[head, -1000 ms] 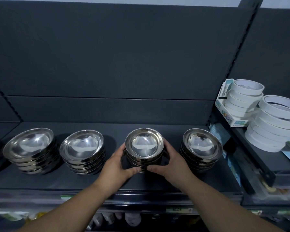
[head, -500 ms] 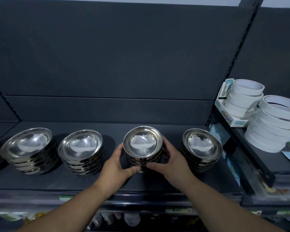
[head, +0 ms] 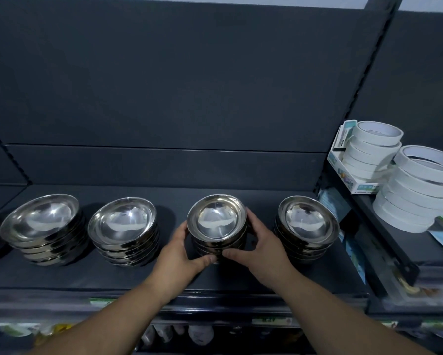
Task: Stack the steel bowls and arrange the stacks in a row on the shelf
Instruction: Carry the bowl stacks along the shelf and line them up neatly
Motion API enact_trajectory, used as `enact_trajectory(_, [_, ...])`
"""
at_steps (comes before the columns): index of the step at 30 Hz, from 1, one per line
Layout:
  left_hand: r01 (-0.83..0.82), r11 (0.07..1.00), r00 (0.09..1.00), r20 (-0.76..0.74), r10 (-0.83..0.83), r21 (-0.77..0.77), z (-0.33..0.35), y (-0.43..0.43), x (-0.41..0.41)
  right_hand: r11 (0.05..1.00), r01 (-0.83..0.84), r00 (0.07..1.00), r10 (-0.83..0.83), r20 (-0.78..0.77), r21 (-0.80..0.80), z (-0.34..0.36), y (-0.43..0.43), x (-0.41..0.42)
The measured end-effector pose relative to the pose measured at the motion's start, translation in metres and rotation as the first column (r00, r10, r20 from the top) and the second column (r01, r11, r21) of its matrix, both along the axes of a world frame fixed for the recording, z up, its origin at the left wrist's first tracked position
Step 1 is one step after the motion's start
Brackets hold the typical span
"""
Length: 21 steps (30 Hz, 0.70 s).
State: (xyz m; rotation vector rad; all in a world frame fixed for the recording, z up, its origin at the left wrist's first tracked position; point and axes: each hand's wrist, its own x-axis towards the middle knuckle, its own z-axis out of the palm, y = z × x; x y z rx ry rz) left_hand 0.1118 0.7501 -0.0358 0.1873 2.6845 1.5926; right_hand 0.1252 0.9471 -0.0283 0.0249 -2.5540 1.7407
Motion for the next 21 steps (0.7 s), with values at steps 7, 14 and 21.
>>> enact_trajectory(7, [0.008, 0.999, 1.000, 0.017, -0.009, 0.051, 0.004, -0.002, -0.003, 1.000, 0.016, 1.000, -0.016, -0.011, -0.002, -0.004, 0.000, 0.000])
enact_trajectory(14, [0.018, 0.999, 1.000, -0.005, -0.018, 0.032, 0.006, -0.002, -0.002, 0.999, 0.047, 0.999, -0.047, -0.017, -0.015, -0.009, -0.001, 0.002])
enact_trajectory(21, [0.059, 0.997, 0.998, 0.003, -0.059, 0.057, 0.005, -0.006, -0.004, 0.999, 0.039, 0.999, -0.039, 0.004, -0.019, -0.008, -0.002, 0.003])
